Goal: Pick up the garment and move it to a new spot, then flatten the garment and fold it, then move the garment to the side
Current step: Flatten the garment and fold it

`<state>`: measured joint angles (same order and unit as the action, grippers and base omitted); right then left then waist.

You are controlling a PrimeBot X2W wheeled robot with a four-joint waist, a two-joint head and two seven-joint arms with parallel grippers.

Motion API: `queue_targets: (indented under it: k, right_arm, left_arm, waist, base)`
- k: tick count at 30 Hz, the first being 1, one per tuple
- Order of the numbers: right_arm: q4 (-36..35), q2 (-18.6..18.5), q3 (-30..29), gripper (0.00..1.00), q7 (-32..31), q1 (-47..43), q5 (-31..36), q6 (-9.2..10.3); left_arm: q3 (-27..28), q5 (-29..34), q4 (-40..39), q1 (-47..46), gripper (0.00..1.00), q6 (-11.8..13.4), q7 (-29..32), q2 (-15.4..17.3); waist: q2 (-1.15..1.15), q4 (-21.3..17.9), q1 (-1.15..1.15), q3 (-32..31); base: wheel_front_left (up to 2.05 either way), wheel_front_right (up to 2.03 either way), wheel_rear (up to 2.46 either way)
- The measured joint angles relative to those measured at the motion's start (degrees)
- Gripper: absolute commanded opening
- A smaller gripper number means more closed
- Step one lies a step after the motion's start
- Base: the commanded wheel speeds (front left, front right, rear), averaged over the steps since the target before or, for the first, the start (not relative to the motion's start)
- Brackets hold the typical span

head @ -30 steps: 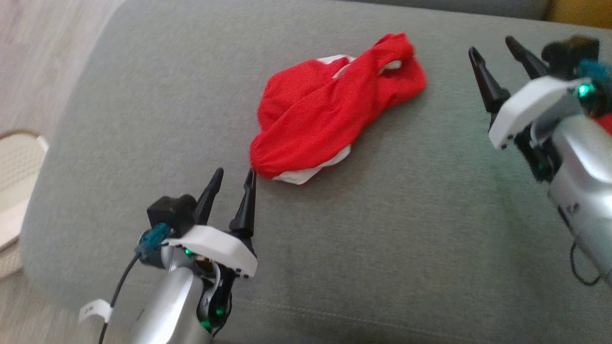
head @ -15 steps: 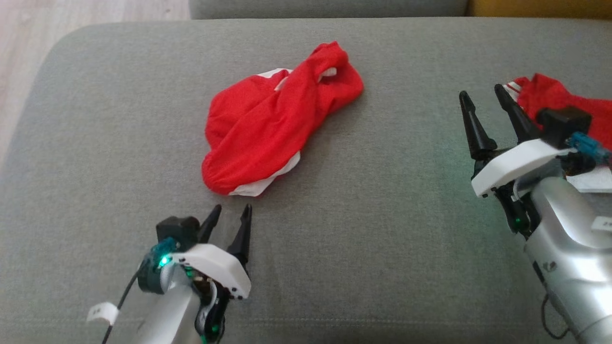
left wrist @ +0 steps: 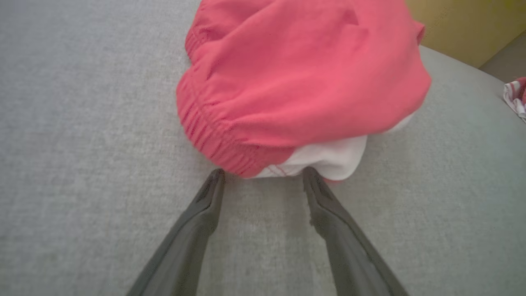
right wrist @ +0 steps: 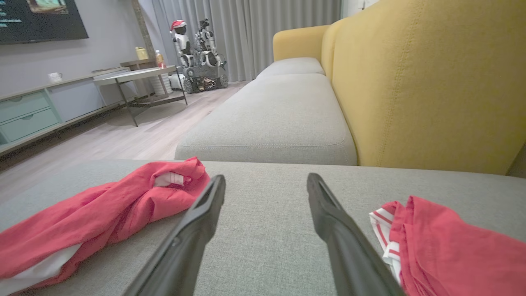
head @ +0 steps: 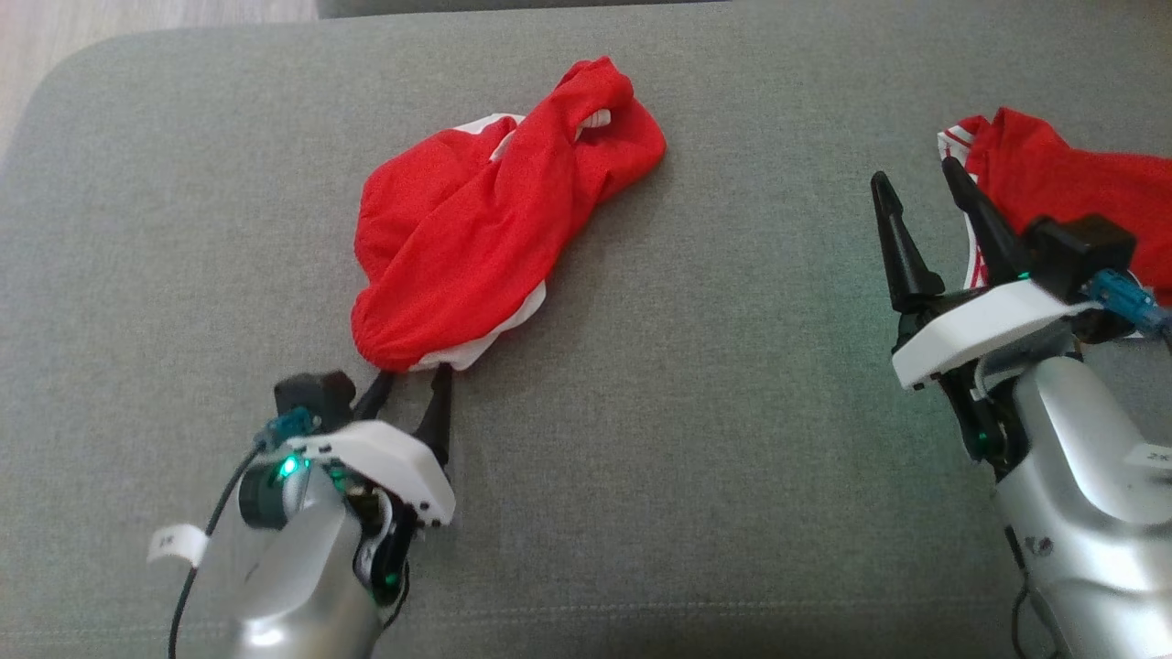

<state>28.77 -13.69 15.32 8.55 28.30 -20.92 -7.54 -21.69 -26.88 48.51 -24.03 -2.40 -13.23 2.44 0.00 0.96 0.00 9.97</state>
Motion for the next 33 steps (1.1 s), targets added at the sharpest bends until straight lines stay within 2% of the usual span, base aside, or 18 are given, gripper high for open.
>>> queue_targets:
  k: [9,10,11,18,25,28,33]
  right_arm:
    - [-6.5,1.6,-3.4,1.00,-4.1,-3.2,3.2,0.00]
    - [-7.0,1.9,-3.5,1.00,-4.4,-3.4,3.4,0.00]
    - [-7.4,2.1,-3.7,1.00,-4.6,-3.7,3.5,0.00]
    - [-8.2,2.5,-5.0,1.00,-5.6,-5.6,4.5,0.00]
    - [-7.5,4.4,-5.2,1.00,-5.5,-6.8,4.9,0.00]
    - [-6.9,4.7,-5.3,1.00,-5.2,-6.9,4.9,0.00]
    - [-6.0,6.0,-4.9,1.00,-4.9,-7.0,4.9,0.00]
  left_arm:
    - [-0.6,-0.6,2.9,-3.6,1.00,-2.3,-0.6,-0.2]
    - [-0.7,-0.7,3.0,-3.7,0.40,-2.7,-0.9,-0.2]
    - [-1.0,-0.8,3.0,-3.7,0.00,-2.7,-1.0,-0.2]
    - [-3.0,0.7,0.4,-3.4,0.00,-3.7,-1.0,-0.2]
    - [-3.9,4.3,-12.1,-2.4,0.00,-4.2,-1.0,1.4]
    - [-4.4,4.0,-17.5,-2.0,0.00,-4.5,-0.9,2.1]
    - [-3.4,2.4,-29.1,-2.7,0.00,-4.2,3.0,4.4]
  waist:
    - [0.00,-0.4,0.00,1.1]
    - [0.00,-0.4,0.00,1.1]
    - [0.00,-0.4,0.00,1.1]
    - [0.00,0.0,0.00,-0.4]
    - [0.00,0.5,0.00,-2.6]
    - [0.00,0.5,0.00,-3.8]
    - [0.00,-0.2,0.00,-5.2]
  base:
    - [0.00,0.00,0.00]
    - [0.00,0.00,0.00]
    - [0.00,0.00,0.00]
    - [0.00,0.00,0.00]
    - [0.00,0.00,0.00]
    - [0.00,0.00,0.00]
    - [0.00,0.00,0.00]
